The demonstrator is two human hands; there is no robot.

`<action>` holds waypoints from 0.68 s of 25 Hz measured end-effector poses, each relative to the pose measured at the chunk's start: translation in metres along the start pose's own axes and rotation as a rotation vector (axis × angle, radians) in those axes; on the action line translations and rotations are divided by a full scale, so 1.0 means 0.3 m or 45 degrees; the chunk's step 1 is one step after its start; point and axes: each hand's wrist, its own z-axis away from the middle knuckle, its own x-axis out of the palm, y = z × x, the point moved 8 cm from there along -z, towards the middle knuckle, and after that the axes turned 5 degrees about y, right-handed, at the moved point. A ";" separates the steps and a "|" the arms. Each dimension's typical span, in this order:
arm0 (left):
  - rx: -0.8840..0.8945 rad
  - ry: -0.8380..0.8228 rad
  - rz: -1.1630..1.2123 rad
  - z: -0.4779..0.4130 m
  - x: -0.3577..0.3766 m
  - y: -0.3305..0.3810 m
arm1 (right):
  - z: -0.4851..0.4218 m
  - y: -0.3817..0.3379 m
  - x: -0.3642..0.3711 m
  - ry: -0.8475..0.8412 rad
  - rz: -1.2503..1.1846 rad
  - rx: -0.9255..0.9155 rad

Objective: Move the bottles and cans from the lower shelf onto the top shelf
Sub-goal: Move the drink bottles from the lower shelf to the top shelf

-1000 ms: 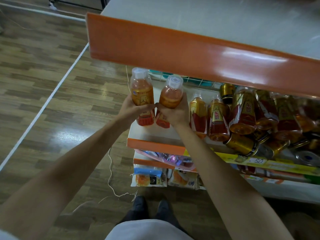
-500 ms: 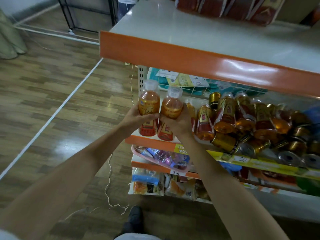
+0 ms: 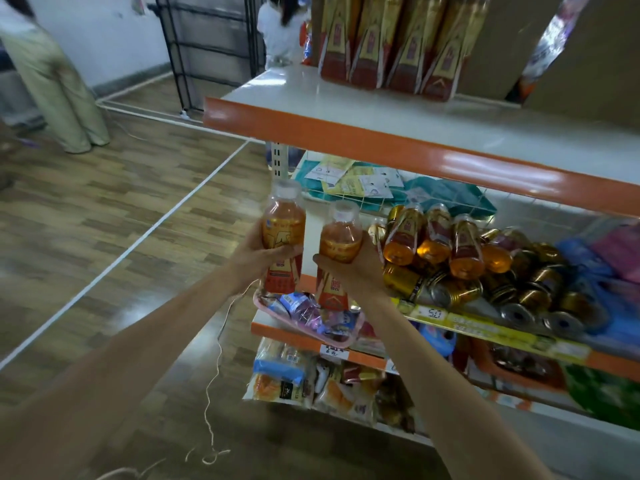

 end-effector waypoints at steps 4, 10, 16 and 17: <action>0.043 -0.043 0.026 0.047 0.024 0.104 | 0.046 -0.109 -0.021 -0.048 -0.135 -0.066; 0.290 -0.168 -0.093 0.100 0.056 0.313 | 0.083 -0.298 -0.061 -0.036 -0.217 -0.196; 0.403 -0.210 -0.132 0.119 0.076 0.537 | 0.097 -0.520 -0.137 0.016 -0.231 -0.288; 0.416 -0.217 -0.122 0.117 0.080 0.580 | 0.094 -0.554 -0.150 0.032 -0.240 -0.285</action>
